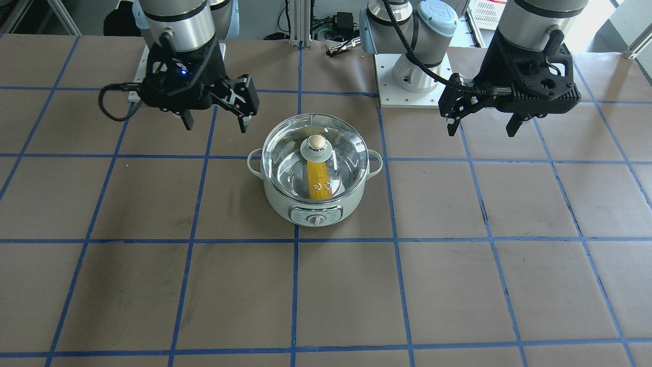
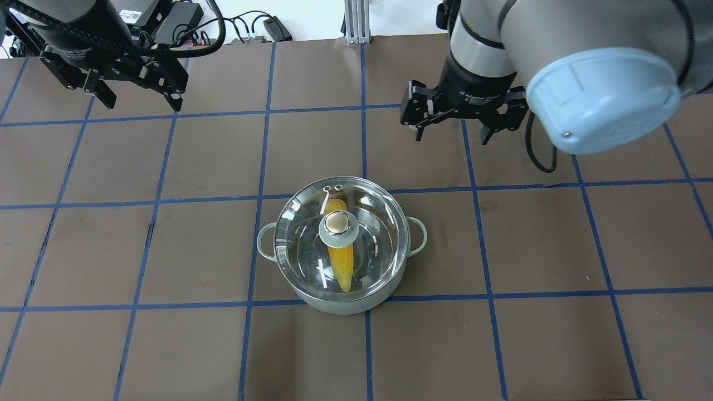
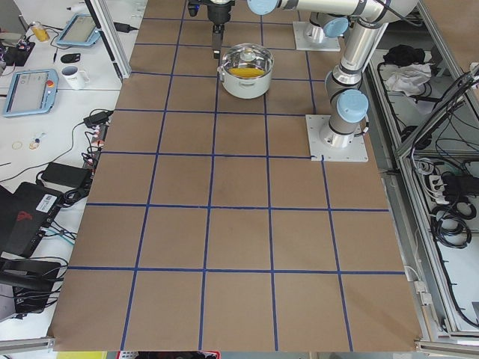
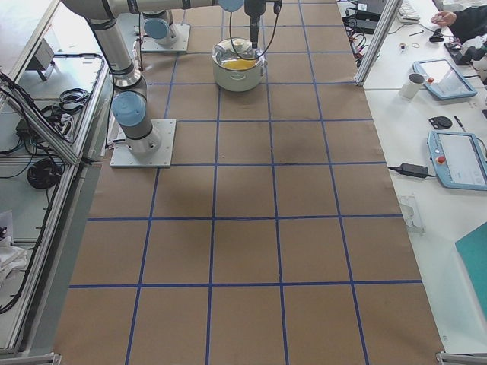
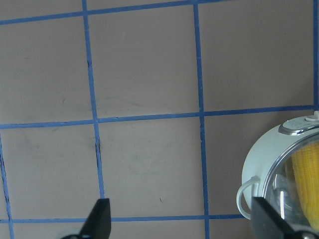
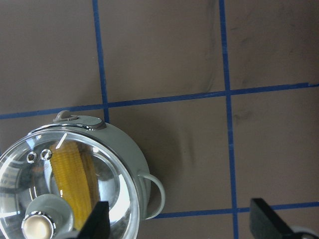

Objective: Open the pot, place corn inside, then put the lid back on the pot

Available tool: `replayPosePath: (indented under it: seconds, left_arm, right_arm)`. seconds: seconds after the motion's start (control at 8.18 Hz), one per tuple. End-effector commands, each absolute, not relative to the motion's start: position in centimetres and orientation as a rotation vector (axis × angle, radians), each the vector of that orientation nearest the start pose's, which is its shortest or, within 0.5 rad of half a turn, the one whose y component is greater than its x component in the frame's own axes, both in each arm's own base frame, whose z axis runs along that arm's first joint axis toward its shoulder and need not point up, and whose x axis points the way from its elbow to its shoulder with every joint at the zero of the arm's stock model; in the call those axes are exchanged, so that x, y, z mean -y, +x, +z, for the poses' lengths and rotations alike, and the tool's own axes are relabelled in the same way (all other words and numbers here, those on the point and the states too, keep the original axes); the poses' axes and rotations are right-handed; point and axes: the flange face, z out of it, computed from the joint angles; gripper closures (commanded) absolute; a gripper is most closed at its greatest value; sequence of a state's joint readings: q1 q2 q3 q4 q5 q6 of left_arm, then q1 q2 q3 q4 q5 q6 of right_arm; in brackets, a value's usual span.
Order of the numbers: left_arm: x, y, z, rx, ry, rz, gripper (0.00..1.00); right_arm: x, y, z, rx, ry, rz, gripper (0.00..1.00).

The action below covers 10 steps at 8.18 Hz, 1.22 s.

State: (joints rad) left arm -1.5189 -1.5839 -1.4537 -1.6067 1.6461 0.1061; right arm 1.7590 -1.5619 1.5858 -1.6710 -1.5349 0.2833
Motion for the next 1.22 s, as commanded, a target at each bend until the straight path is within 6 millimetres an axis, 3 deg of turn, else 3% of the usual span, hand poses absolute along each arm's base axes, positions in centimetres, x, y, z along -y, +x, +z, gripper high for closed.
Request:
replayPosePath:
  seconds: [0.0,1.1]
  left_arm:
    - [50.17,-10.06,53.41,-3.063,0.059,-0.041,0.00]
    - [49.71,-10.84,53.93,-3.140,0.034,-0.063,0.00]
  right_arm:
    - [47.10,15.86,50.76,-3.105,0.141,-0.101,0.00]
    - [46.82,16.11,50.62,-3.100,0.136,-0.088,0.00]
